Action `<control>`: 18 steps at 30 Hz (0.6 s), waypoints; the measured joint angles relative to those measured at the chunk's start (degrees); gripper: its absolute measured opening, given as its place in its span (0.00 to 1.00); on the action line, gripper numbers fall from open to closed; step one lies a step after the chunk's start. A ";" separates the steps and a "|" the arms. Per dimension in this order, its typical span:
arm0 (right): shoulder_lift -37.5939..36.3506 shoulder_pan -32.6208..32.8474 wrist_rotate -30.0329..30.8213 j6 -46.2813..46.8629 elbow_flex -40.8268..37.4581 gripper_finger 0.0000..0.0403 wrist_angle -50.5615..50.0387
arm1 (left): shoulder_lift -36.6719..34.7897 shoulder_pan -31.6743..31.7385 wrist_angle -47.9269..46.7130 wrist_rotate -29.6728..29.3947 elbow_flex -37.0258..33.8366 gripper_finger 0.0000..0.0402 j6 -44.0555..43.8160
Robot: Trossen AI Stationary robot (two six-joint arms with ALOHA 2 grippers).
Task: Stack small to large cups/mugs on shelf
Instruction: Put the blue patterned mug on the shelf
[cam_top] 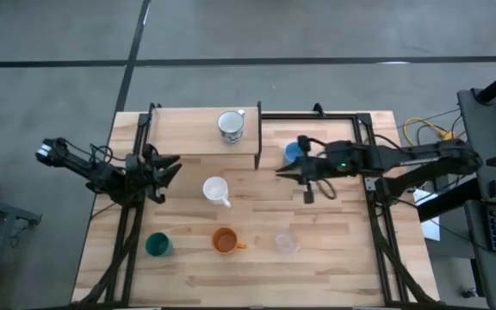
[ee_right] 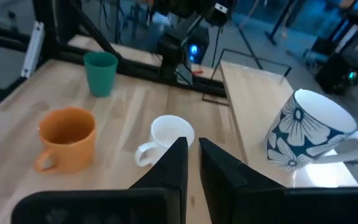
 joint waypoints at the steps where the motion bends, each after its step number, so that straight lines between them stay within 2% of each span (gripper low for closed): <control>1: -1.73 0.00 -0.14 0.01 -2.25 0.08 1.36 | 1.35 0.00 -0.53 -1.18 1.73 0.30 0.00; 5: -7.98 0.00 -0.62 0.40 -10.38 0.08 6.09 | 7.33 0.13 -9.61 -4.66 10.86 0.30 -1.15; 12: -16.73 0.00 -3.59 1.32 -22.59 0.08 16.99 | 18.74 2.96 -36.62 -4.67 29.57 0.30 -9.14; 14: -18.90 0.00 -3.58 1.47 -25.21 0.08 18.45 | 21.83 4.33 -44.08 -3.25 34.90 0.30 -11.46; 18: -22.78 0.00 -3.58 1.63 -28.97 0.08 20.72 | 27.67 8.39 -55.93 4.25 45.49 0.30 -13.92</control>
